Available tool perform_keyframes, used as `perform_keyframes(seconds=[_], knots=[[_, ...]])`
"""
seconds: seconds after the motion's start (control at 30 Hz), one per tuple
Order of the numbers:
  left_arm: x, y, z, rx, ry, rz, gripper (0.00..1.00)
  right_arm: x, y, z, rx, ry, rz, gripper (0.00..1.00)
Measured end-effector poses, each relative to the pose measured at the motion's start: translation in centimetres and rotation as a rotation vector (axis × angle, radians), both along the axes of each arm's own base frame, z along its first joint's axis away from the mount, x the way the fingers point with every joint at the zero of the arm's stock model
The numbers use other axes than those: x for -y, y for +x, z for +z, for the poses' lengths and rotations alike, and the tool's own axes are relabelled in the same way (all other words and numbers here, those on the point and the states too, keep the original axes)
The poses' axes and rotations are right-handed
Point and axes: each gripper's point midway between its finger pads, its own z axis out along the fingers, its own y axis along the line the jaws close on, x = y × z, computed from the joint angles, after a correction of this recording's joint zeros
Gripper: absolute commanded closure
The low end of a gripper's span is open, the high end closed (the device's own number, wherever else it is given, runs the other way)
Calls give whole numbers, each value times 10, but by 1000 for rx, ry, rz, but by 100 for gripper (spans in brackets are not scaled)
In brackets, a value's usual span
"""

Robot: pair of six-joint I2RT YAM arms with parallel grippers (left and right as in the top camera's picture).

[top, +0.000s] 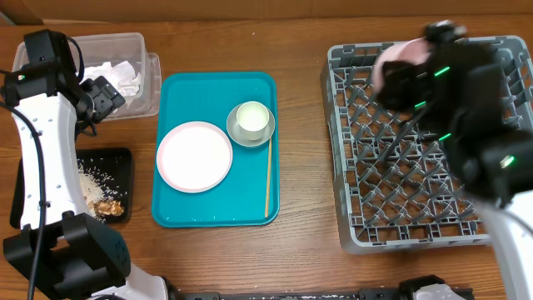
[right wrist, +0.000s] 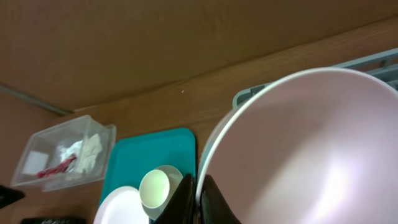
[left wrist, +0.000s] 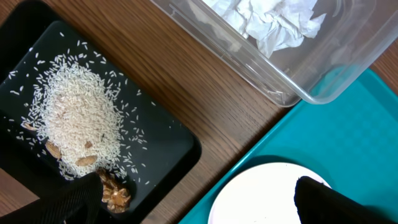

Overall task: Sort waste into correct bins and load items into the dishwasher
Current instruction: 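Lift the pink bowl and carry it to the back of the dish rack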

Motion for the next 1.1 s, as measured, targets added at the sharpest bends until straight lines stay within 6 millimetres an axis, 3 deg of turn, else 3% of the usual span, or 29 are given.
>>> perform_keyframes(seconds=[0.23,0.53,0.77,1.1], knots=[[0,0,0,0,0,0,0,53,52,-41,-16,271,295,96],[0,0,0,0,0,0,0,46,83,-99,-51,581,550,96],[0,0,0,1,0,0,0,54,93,-145,-205,728,486,96],[0,0,0,0,0,0,0,86,96,-166,-312,777,313,96]])
